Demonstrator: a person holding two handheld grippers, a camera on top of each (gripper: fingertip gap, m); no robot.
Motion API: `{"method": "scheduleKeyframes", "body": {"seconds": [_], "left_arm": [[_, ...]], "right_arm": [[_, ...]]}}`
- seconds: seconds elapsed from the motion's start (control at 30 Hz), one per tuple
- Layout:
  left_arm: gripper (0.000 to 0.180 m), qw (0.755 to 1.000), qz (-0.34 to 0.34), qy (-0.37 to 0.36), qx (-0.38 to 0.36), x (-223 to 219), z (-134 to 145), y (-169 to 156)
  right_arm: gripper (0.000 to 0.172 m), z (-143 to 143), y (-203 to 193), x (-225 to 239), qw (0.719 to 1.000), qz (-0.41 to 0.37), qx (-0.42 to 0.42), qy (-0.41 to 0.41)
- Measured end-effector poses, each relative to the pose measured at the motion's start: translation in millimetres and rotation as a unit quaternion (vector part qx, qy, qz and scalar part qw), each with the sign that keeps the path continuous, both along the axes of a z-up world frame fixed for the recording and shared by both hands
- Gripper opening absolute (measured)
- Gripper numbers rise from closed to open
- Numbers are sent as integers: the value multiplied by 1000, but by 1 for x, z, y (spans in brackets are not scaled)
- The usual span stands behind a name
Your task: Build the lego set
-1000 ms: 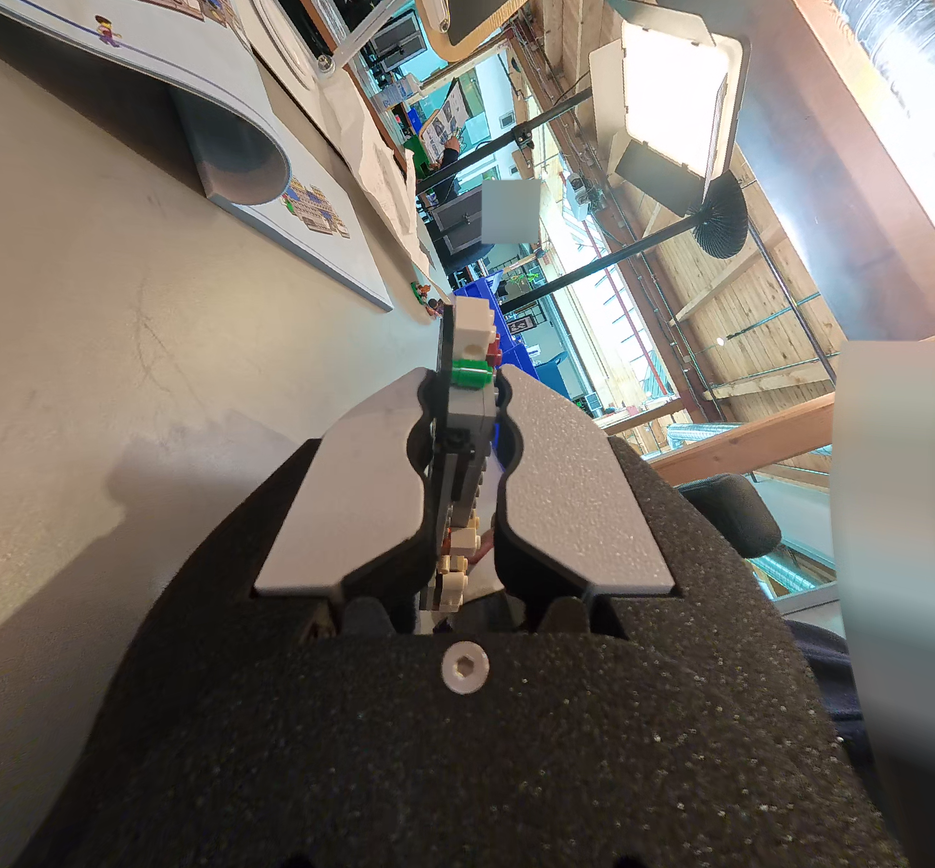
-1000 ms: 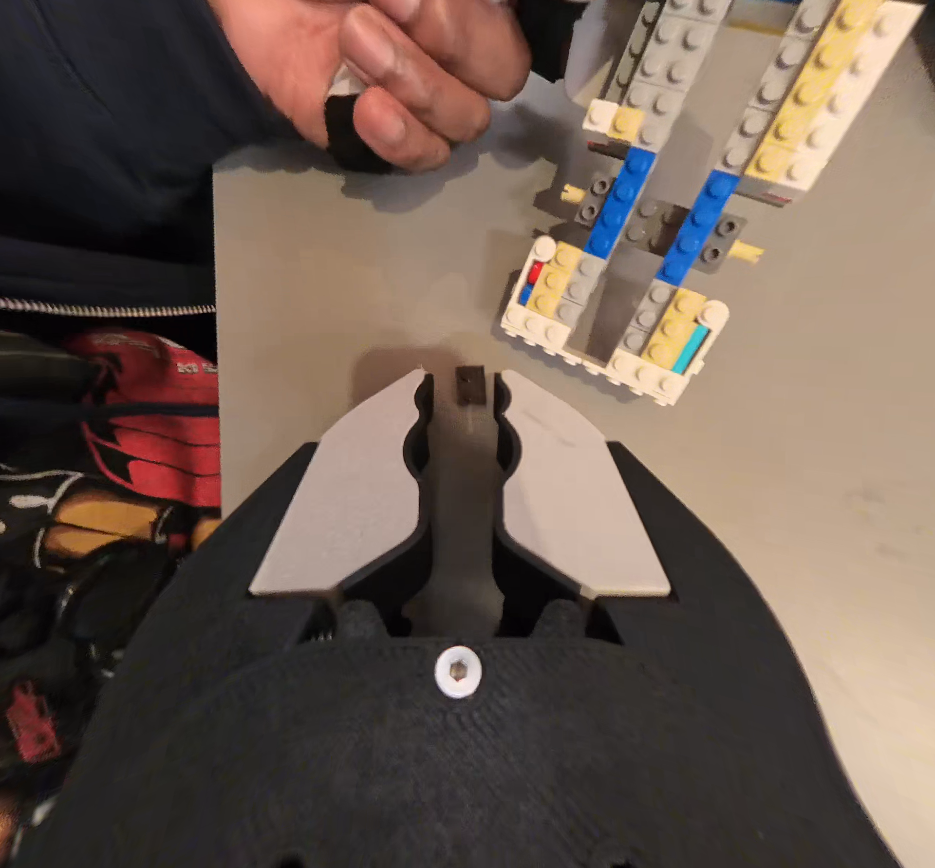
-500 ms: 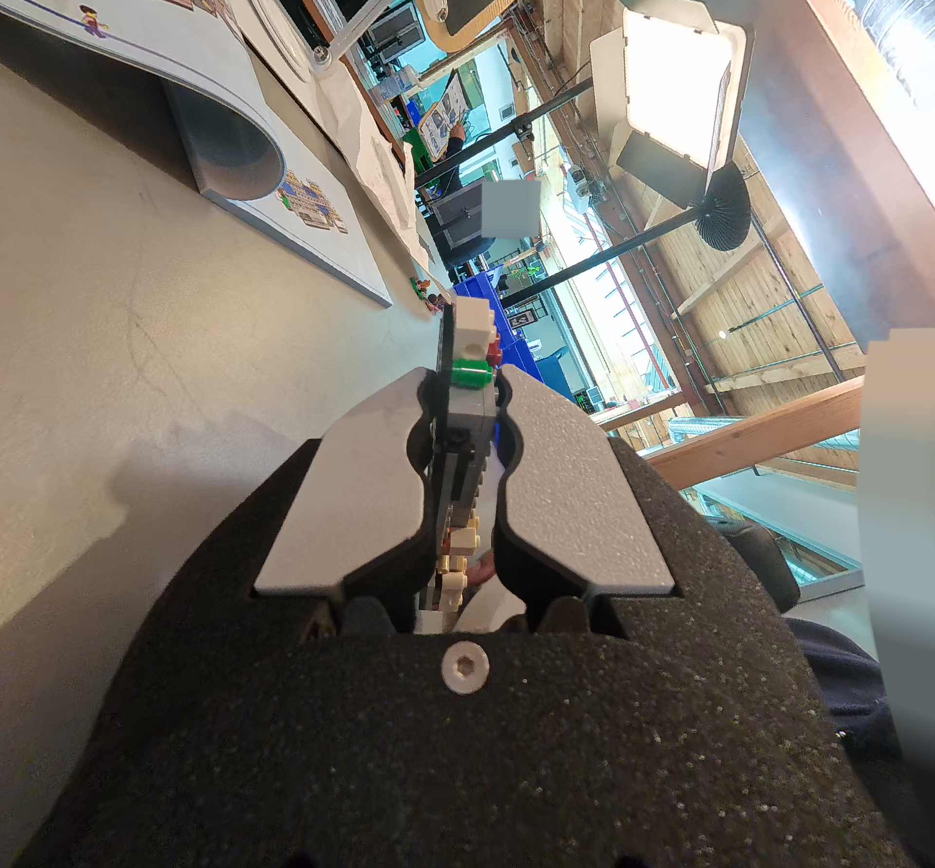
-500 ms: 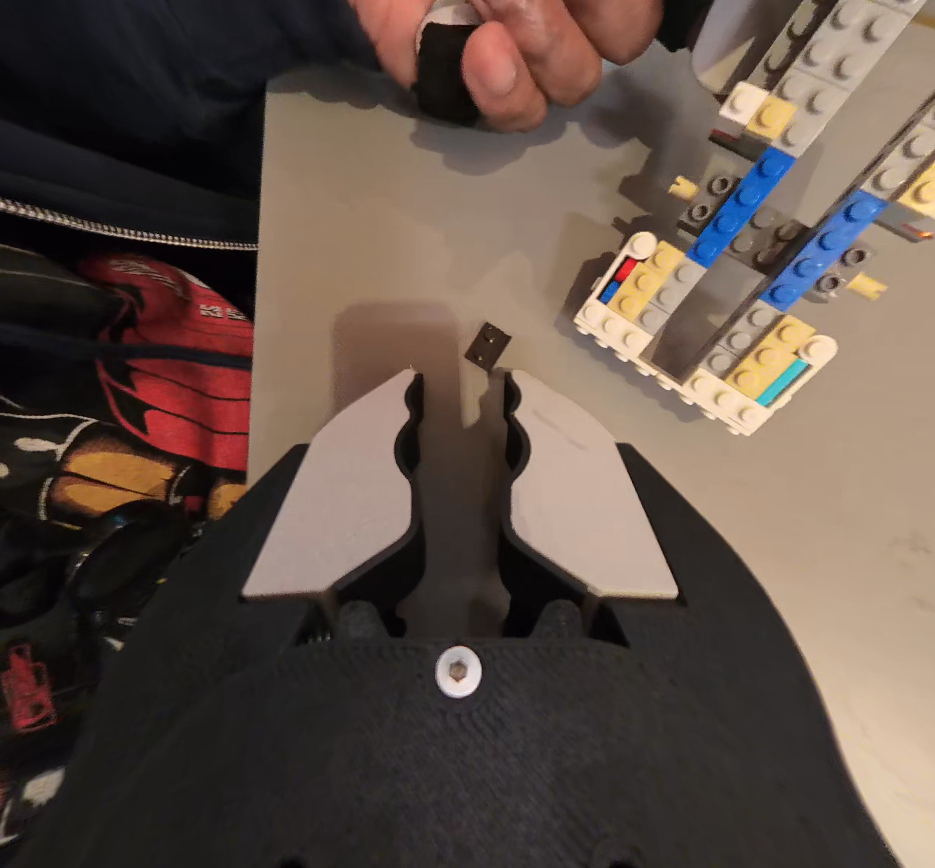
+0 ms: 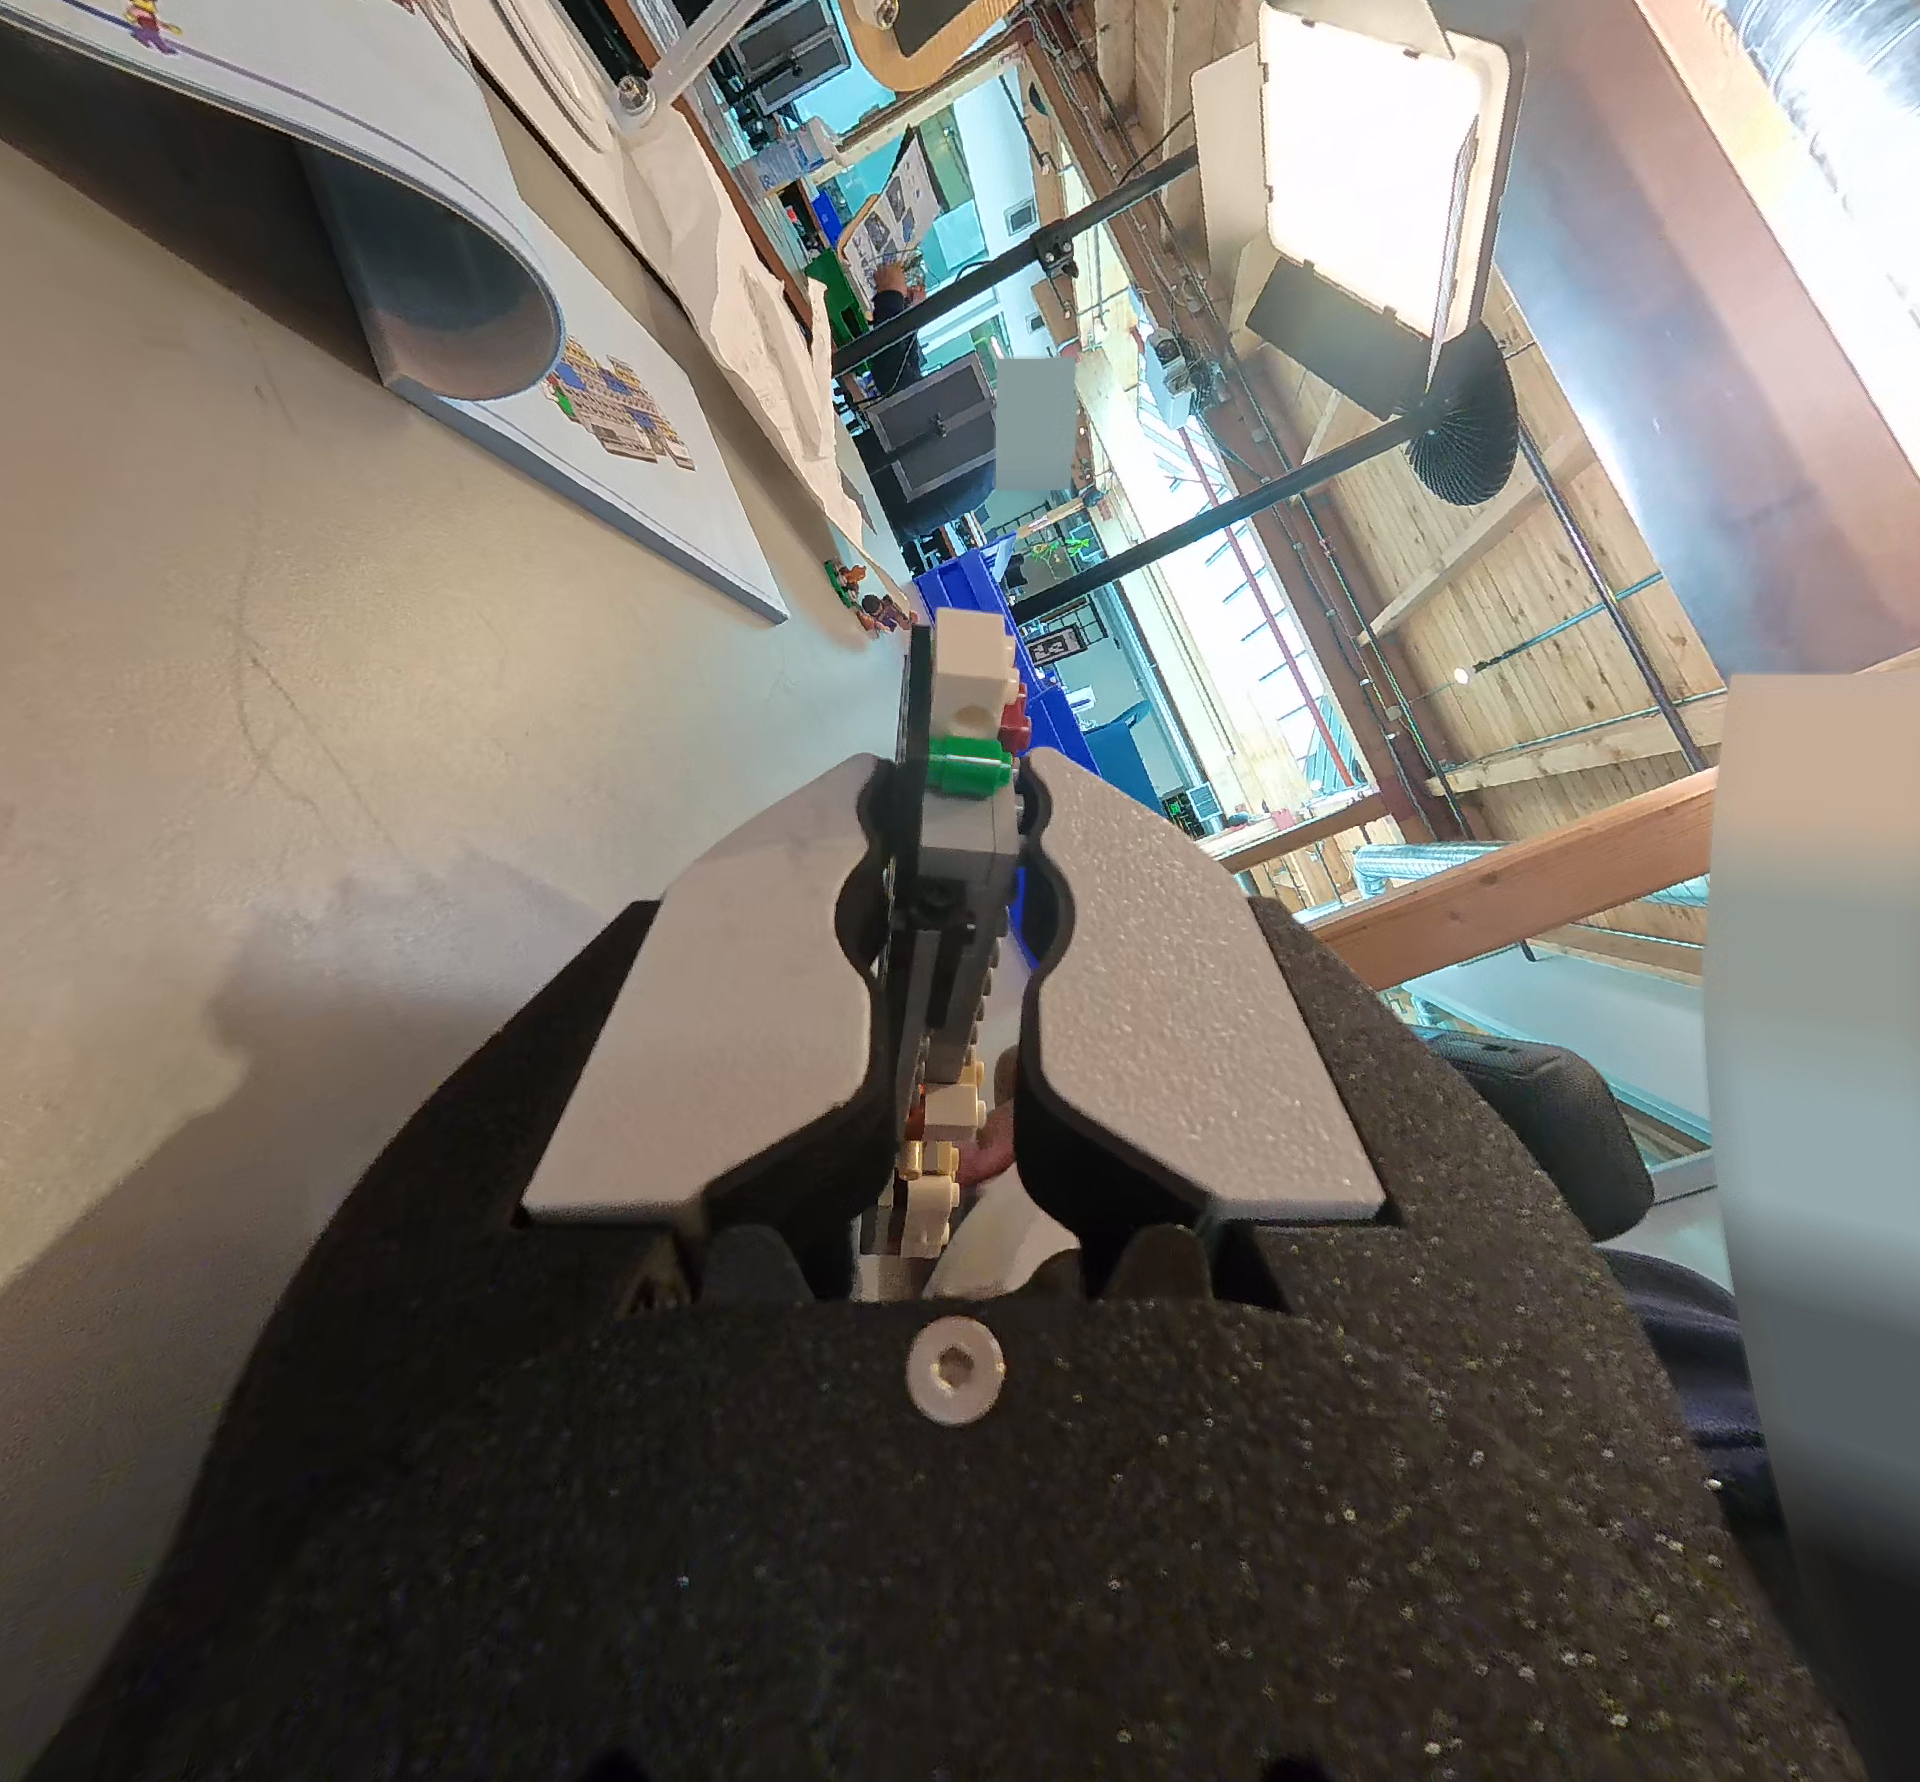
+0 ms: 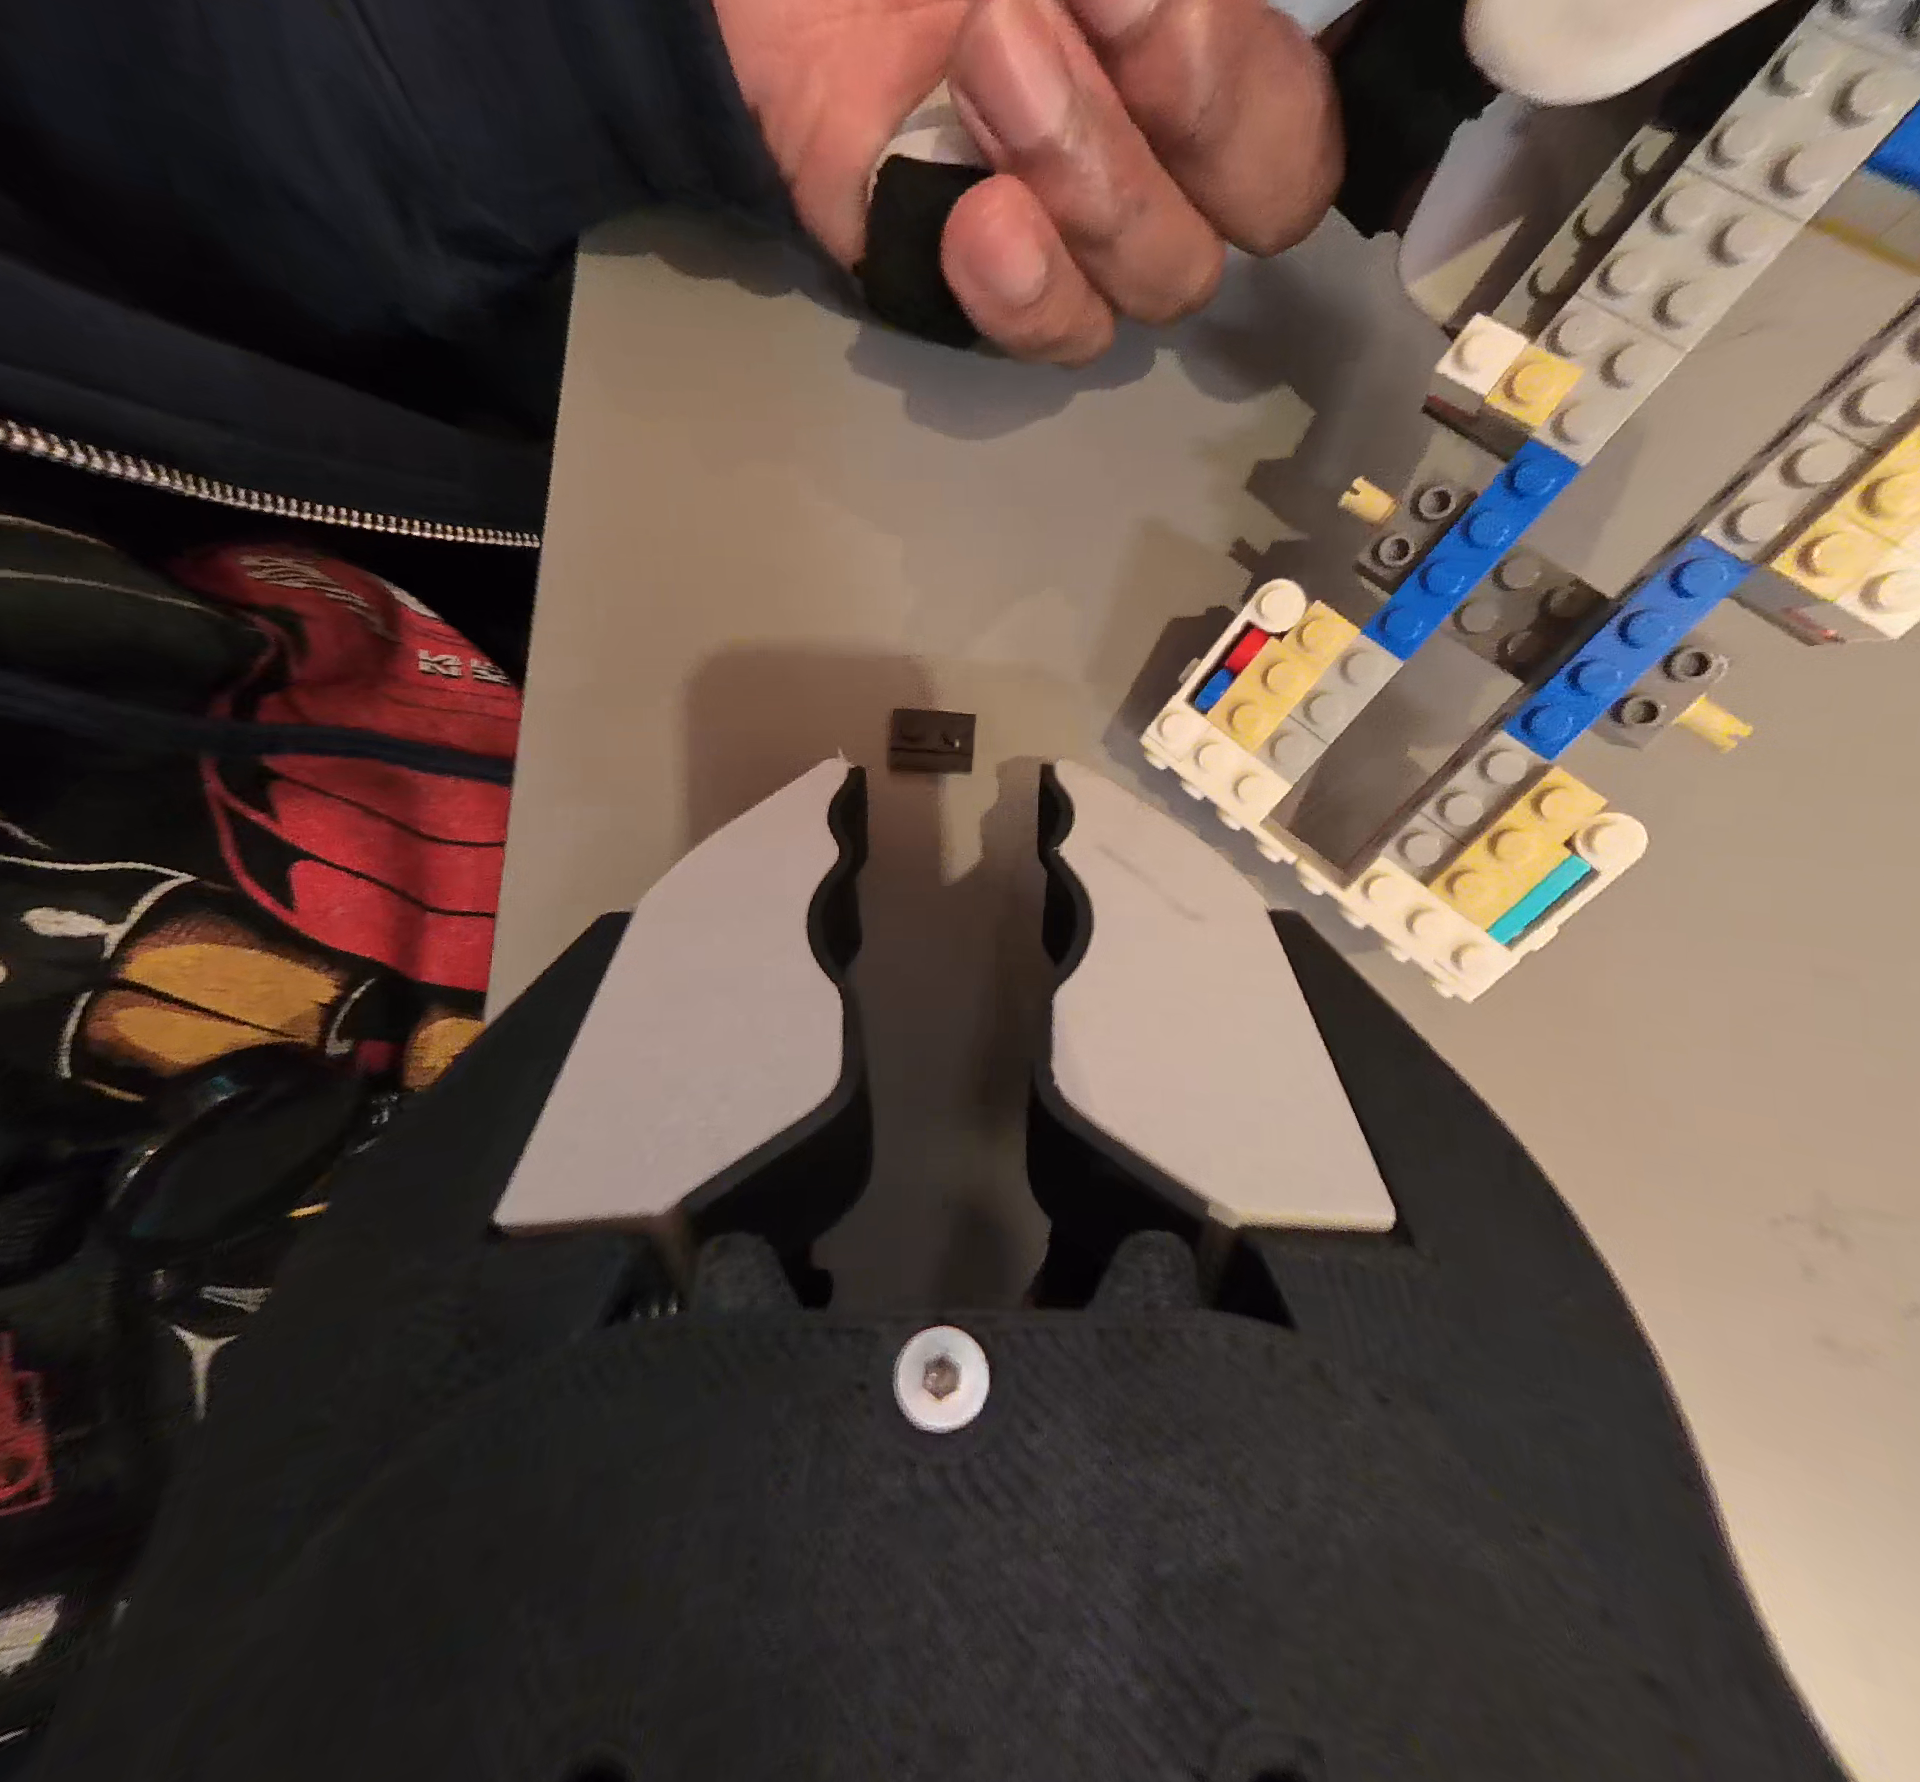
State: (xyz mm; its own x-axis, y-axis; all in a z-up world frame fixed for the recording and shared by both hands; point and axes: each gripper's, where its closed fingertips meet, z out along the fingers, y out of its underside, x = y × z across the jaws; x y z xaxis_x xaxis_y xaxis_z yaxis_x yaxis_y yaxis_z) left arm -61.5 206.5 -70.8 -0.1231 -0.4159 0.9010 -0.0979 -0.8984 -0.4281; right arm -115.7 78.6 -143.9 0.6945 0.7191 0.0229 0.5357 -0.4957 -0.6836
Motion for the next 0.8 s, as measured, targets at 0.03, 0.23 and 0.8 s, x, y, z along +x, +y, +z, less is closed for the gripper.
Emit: {"method": "scheduleKeyframes", "body": {"seconds": [0.03, 0.23, 0.8], "left_arm": [[21, 1000, -1, 0, -1, 0, 0, 0], [21, 1000, -6, 1, -4, 0, -1, -1], [20, 987, -150, 31, -56, 28, -6, -46]], "right_arm": [[32, -1, 1, -1, 1000, 3, -3, 2], [27, -8, 4, -10, 1000, 10, -17, 6], [16, 85, 1, 47, 995, 31, 93, 32]]}}
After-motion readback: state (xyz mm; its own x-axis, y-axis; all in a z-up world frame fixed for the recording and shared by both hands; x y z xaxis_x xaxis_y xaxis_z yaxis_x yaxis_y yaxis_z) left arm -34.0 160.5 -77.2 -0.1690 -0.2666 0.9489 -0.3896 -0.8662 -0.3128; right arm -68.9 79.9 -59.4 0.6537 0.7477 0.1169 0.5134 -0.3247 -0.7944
